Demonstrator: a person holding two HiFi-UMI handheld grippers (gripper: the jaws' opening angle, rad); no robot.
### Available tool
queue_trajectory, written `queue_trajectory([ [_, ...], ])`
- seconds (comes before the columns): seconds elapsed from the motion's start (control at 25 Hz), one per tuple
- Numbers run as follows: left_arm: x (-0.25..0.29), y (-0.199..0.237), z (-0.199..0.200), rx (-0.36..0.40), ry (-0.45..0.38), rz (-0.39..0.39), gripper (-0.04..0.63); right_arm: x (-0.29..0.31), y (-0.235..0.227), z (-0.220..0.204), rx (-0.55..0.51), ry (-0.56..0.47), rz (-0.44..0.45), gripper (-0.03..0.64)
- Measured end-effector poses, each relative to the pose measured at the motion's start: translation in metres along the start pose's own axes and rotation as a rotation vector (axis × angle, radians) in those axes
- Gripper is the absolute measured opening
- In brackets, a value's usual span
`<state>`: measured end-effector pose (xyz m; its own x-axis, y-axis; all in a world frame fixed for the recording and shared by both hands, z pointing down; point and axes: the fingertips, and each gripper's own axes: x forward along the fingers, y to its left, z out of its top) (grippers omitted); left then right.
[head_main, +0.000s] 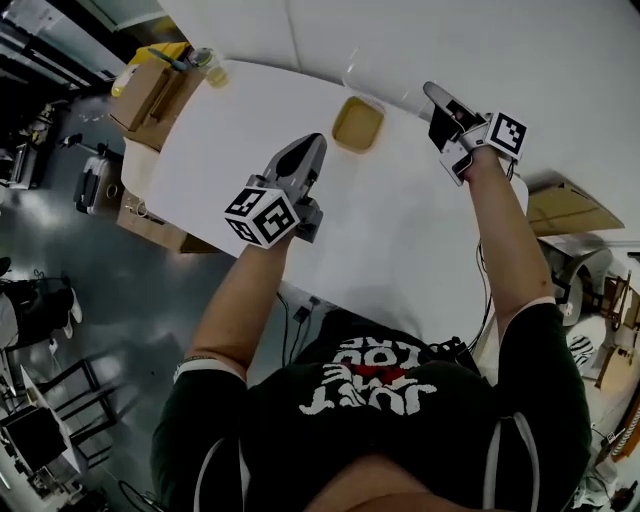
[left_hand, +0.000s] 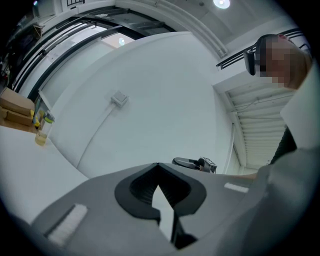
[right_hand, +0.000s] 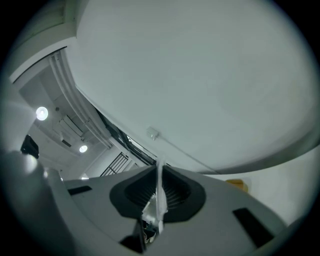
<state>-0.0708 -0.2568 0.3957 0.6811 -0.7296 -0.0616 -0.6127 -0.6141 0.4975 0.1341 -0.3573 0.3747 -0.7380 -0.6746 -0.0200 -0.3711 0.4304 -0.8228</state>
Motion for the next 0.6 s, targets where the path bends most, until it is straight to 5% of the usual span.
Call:
queue_trajectory([
  [0.6, -0.002, -0.096, 0.108, 0.153, -0.093, -0.052, 0.005, -0.048, 0.144, 0.092, -0.192, -0.119, 0.055, 0.037],
])
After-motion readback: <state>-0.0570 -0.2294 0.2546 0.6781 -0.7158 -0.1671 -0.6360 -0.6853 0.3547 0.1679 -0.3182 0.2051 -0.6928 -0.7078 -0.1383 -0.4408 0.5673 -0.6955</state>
